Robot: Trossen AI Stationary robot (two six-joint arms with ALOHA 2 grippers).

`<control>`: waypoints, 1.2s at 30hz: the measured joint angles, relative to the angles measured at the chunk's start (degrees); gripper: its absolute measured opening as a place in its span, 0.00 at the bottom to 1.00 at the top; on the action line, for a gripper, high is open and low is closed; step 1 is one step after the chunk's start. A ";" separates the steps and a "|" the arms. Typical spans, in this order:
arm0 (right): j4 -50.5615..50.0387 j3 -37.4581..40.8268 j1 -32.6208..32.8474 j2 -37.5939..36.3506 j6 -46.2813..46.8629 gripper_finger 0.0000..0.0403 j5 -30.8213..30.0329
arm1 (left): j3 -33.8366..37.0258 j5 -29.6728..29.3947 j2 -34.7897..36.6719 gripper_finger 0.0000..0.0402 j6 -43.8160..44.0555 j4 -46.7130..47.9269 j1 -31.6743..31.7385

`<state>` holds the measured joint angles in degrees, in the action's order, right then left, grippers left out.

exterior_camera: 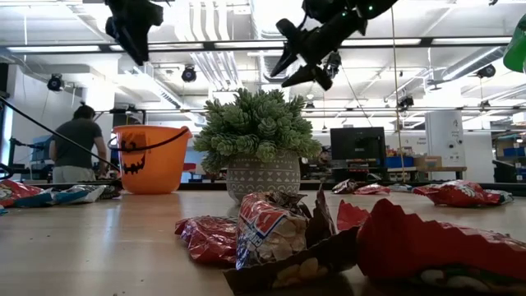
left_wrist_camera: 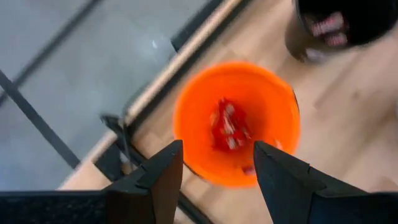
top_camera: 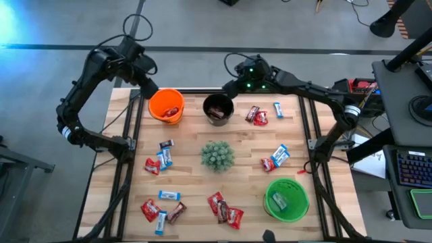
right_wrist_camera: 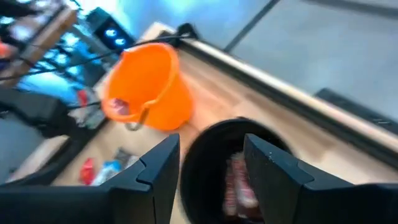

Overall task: Sort candy
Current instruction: Put the blue chocolate into the green bucket

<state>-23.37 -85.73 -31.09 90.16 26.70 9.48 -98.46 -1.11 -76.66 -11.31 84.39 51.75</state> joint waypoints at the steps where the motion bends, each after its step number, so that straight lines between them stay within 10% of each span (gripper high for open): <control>1: -1.07 0.00 -0.11 -0.43 -1.01 0.42 -0.82 | 0.06 0.79 0.00 0.44 -0.04 0.79 -0.10; 22: -17.64 0.02 -0.61 -10.66 -4.77 0.42 -11.37 | 18.06 9.26 13.25 0.44 12.76 1.25 -9.46; 36: -28.43 0.02 -1.31 -15.98 -9.40 0.42 -13.12 | 27.01 14.01 12.07 0.44 28.61 -15.09 -35.78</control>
<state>-51.80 -85.71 -32.41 74.19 17.30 -3.64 -71.45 12.91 -64.60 17.30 69.30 15.96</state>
